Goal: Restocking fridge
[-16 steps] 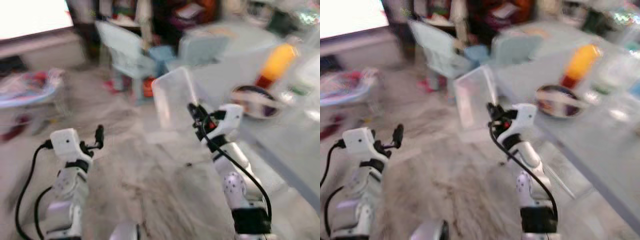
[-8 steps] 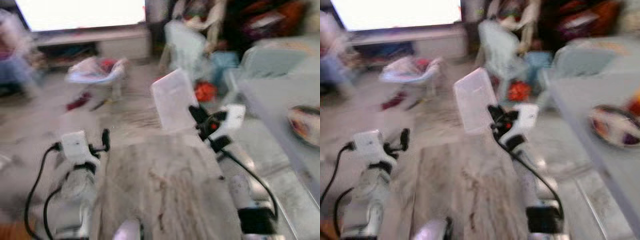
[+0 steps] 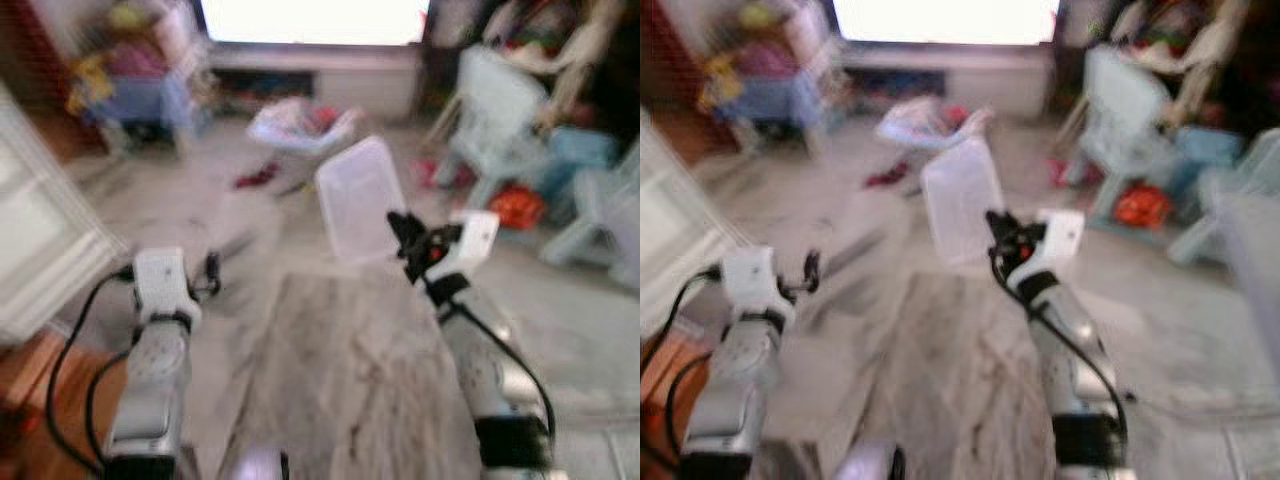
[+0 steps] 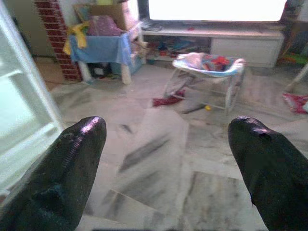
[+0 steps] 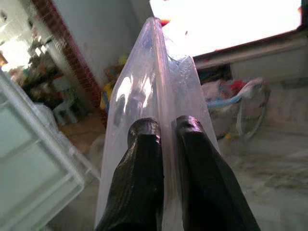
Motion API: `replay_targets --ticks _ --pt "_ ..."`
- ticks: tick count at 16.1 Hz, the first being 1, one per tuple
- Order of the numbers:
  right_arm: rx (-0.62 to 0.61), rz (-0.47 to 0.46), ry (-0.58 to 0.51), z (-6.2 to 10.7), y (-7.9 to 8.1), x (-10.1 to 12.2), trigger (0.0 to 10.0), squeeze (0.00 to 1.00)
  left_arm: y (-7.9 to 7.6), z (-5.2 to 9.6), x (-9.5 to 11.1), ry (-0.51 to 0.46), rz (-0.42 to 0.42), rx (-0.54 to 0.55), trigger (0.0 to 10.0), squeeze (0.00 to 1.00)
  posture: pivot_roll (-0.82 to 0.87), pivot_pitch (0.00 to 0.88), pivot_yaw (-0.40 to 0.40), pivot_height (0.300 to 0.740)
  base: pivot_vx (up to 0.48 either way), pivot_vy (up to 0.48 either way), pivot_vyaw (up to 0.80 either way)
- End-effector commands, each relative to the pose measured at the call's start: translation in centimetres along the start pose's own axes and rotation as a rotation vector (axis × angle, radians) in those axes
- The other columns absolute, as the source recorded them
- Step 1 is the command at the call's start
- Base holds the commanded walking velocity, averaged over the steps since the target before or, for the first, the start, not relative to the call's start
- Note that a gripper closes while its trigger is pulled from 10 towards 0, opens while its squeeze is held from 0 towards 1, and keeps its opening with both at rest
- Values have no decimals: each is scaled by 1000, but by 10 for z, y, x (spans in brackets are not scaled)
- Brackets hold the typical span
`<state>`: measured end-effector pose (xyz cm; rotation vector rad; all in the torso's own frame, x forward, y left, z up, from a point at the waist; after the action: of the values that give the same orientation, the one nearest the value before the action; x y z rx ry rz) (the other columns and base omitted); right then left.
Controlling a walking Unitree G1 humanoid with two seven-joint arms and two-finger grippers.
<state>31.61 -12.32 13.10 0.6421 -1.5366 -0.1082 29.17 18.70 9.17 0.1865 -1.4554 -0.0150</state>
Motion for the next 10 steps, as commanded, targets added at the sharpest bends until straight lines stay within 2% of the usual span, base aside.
replay_targets --ticks 1,5,6,8,10 --pt "-17 6 -24 2 -1 2 10000 0 -6 -3 0 2 -20 -33 10000 0 78 34 55 740 0 0 800" --pt "-35 15 -13 8 -2 -3 10000 0 -12 -10 1 -2 -59 -60 10000 0 53 38 42 740 0 0 800" --pt "-18 13 10 7 -2 -7 10000 0 -8 -11 -1 17 -51 -15 10000 0 58 42 28 740 0 0 800" --pt "16 17 30 4 3 -10 10000 0 -6 -11 -1 16 -65 -4 10000 0 66 58 12 740 0 0 800" --pt "44 20 41 1 8 -11 10000 0 -1 -5 -3 17 -74 17 10000 0 89 83 -12 740 0 0 800"
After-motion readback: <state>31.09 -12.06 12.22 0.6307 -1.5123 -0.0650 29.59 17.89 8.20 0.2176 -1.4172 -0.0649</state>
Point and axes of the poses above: a point about 5 cm out from each wrist's last joint towards the gripper, its own z axis pointing back from the gripper into the wrist, its own x axis along the axis of the wrist's last joint, y = z × x, the point moved 2 cm from there along -z, pointing out of the wrist towards the gripper, and after that the axes turned 5 degrees about -z, right-handed, at the moved point
